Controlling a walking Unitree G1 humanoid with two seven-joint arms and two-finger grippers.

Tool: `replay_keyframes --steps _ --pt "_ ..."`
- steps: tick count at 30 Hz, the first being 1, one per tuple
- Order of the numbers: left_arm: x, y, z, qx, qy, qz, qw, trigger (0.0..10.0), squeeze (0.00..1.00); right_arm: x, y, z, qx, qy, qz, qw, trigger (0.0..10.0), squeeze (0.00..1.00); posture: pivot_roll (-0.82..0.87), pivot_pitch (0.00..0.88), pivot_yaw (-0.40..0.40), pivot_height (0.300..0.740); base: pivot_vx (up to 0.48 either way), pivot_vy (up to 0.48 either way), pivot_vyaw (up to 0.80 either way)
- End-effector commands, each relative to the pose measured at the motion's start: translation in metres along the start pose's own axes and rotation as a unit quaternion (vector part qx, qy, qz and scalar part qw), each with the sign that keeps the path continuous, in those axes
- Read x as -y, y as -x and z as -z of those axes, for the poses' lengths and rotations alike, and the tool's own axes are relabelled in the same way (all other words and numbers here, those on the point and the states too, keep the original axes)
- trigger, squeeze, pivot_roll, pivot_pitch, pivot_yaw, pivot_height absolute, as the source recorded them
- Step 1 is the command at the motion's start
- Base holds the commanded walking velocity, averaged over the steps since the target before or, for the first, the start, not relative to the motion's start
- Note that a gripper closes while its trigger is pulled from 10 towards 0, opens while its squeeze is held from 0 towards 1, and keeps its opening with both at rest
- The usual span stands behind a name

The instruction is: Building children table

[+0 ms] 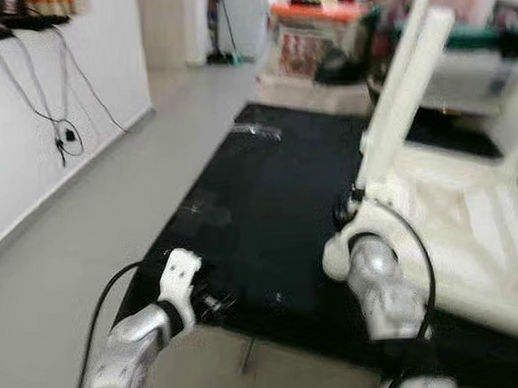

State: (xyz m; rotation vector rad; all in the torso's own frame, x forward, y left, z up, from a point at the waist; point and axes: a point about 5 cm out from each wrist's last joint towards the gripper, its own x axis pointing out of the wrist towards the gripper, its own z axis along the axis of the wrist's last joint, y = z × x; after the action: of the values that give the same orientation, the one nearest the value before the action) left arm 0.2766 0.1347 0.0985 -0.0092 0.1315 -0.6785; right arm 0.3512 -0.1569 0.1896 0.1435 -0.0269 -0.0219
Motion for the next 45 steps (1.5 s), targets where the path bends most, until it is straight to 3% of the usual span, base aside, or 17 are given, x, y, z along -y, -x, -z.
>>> replay_keyframes --steps 1,5,13,14,15,16,18,22,25,28,31,34,35,38,39,41,45 --pt "0.000 -0.001 0.002 -0.005 -0.001 0.000 1.000 10.0 0.00 -0.004 -0.004 -0.023 0.048 -0.004 -0.100 0.994 10.0 0.00 0.05 0.000 -0.090 0.740 0.000 0.000 0.00" --pt "0.001 -0.002 0.001 -0.004 -0.002 0.001 1.000 10.0 0.00 -0.002 -0.004 -0.030 0.058 0.002 -0.138 0.989 10.0 0.00 0.05 0.000 -0.090 0.740 0.000 0.000 0.00" --pt "-0.001 0.000 0.001 -0.005 -0.003 -0.003 1.000 10.0 0.00 -0.030 0.020 -0.004 0.016 0.065 -0.401 0.914 10.0 0.00 0.07 0.000 -0.104 0.740 0.000 0.000 0.00" --pt "-0.001 0.001 0.001 -0.006 -0.003 -0.003 1.000 10.0 0.00 -0.036 0.025 0.001 0.014 0.075 -0.423 0.903 5.3 0.00 0.07 0.000 -0.106 0.740 0.000 0.000 0.00" --pt "-0.001 0.001 0.001 -0.006 -0.003 -0.003 1.000 10.0 0.00 -0.036 0.025 0.001 0.014 0.075 -0.423 0.903 5.3 0.00 0.07 0.000 -0.106 0.740 0.000 0.000 0.00" --pt "-0.001 0.002 0.002 -0.006 -0.003 -0.004 1.000 10.0 0.00 -0.040 0.029 0.007 0.010 0.081 -0.442 0.893 0.8 0.00 0.07 0.000 -0.104 0.740 0.000 0.000 0.00" --pt "-0.001 0.001 0.001 -0.006 -0.003 -0.005 1.000 10.0 0.00 -0.043 0.031 0.015 0.004 0.082 -0.435 0.897 0.0 0.00 0.07 0.000 -0.102 0.740 0.000 0.000 0.00" --pt "-0.001 0.000 0.000 -0.005 -0.003 -0.003 1.000 10.0 0.00 -0.032 0.016 0.023 -0.009 0.100 -0.325 0.940 0.0 0.00 0.08 0.000 -0.100 0.740 0.000 0.000 0.00" --pt "-0.002 0.001 0.000 -0.006 -0.005 -0.004 1.000 10.0 0.00 0.013 -0.003 0.037 -0.063 0.066 -0.045 0.995 0.0 0.00 0.07 0.000 -0.095 0.740 0.000 0.000 0.00" --pt "-0.002 0.001 0.000 -0.007 -0.005 -0.003 1.000 10.0 0.00 0.066 0.014 0.058 -0.120 0.066 0.231 0.963 0.0 0.00 0.07 0.000 -0.092 0.740 0.000 0.000 0.00" --pt "-0.001 0.002 0.001 -0.008 -0.005 -0.001 1.000 10.0 0.00 0.076 0.031 0.063 -0.118 0.076 0.282 0.949 0.0 0.00 0.06 0.000 -0.090 0.740 0.000 0.000 0.00" --pt "-0.001 0.002 0.002 -0.009 -0.005 -0.002 1.000 10.0 0.00 0.075 0.039 0.064 -0.113 0.081 0.288 0.948 0.0 0.00 0.06 0.000 -0.090 0.740 0.000 0.000 0.00" --pt "-0.001 0.001 0.002 -0.009 -0.004 -0.002 1.000 10.0 0.00 0.065 0.044 0.065 -0.107 0.080 0.253 0.958 10.0 0.00 0.04 0.000 -0.086 0.740 0.000 0.000 0.00" --pt "-0.001 -0.001 0.002 -0.008 -0.004 -0.001 1.000 10.0 0.00 0.045 0.045 0.061 -0.088 0.068 0.178 0.978 10.0 0.00 0.04 0.000 -0.082 0.740 0.000 0.000 0.00" --pt "-0.001 -0.002 0.001 -0.008 -0.005 0.001 1.000 10.0 0.00 0.038 0.044 0.059 -0.077 0.060 0.147 0.984 10.0 0.80 0.04 0.000 -0.082 0.740 0.000 0.000 0.00" --pt "0.000 -0.002 0.001 -0.007 -0.005 0.002 1.000 10.0 0.00 0.027 0.040 0.050 -0.048 0.043 0.103 0.993 10.0 1.00 0.04 0.000 -0.083 0.740 0.000 0.000 0.00" --pt "-0.002 -0.002 0.001 -0.007 -0.005 0.001 1.000 10.0 0.00 0.011 0.026 0.028 -0.006 0.009 0.020 1.000 10.0 0.94 0.04 0.000 -0.087 0.740 0.000 0.000 0.00"
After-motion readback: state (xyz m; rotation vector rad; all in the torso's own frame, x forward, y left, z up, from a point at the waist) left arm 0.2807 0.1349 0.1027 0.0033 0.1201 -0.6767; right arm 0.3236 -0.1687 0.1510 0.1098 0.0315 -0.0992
